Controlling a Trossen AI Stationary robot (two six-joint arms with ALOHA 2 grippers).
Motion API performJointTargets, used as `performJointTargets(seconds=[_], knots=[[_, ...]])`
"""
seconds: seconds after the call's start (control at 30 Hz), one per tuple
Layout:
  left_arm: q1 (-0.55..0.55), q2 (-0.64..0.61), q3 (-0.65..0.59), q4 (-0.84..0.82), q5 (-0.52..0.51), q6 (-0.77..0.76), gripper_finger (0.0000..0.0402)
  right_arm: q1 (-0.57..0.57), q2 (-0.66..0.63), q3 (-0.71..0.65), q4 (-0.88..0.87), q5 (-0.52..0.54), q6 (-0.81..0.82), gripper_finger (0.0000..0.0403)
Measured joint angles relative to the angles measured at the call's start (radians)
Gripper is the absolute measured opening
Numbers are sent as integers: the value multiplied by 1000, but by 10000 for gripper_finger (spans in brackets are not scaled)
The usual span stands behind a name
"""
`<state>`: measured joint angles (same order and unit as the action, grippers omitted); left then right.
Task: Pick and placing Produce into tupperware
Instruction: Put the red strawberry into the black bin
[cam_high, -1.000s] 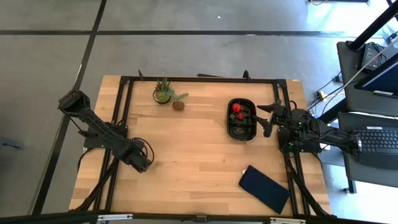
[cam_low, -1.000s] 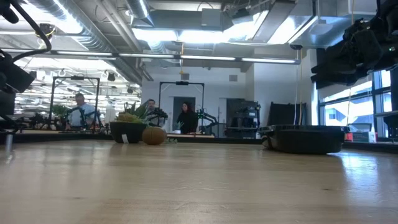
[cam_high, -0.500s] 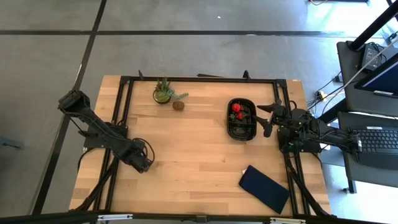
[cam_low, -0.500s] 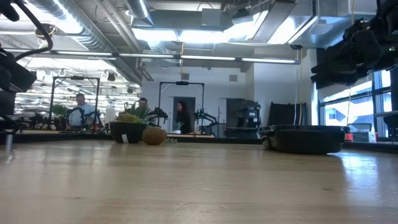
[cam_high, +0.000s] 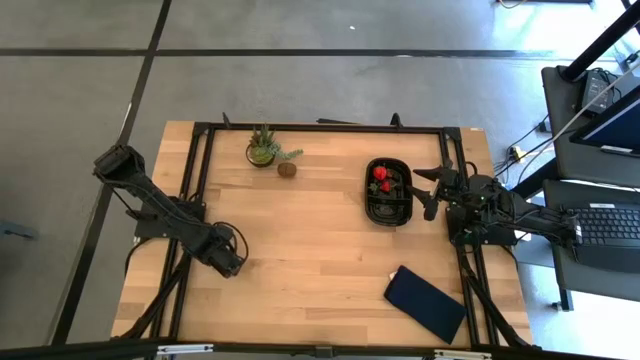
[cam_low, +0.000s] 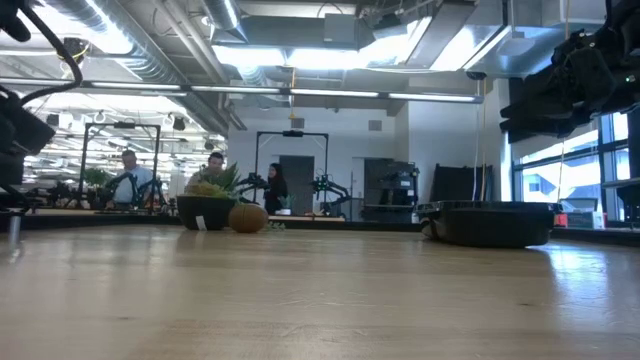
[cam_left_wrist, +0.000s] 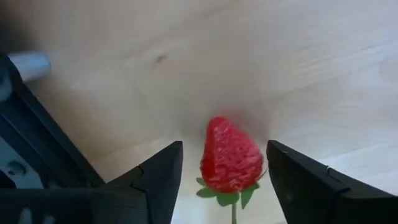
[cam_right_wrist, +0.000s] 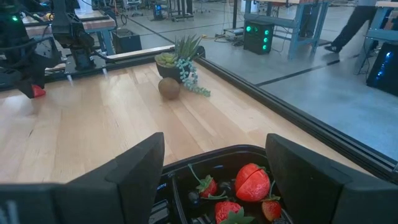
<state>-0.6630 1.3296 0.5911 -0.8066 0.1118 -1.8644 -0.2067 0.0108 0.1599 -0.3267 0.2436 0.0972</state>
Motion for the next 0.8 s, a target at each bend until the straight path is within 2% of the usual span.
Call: performJointTargets(seconds=[0.17, 0.63, 0.8], knots=[[10, 0, -17, 11, 64, -18, 210, 0, 0, 0, 0, 0, 0, 282], [10, -1, -19, 6, 38, 21, 134, 0, 0, 0, 0, 0, 3, 282], [10, -1, -19, 6, 37, 77, 128, 0, 0, 0, 0, 0, 3, 282]])
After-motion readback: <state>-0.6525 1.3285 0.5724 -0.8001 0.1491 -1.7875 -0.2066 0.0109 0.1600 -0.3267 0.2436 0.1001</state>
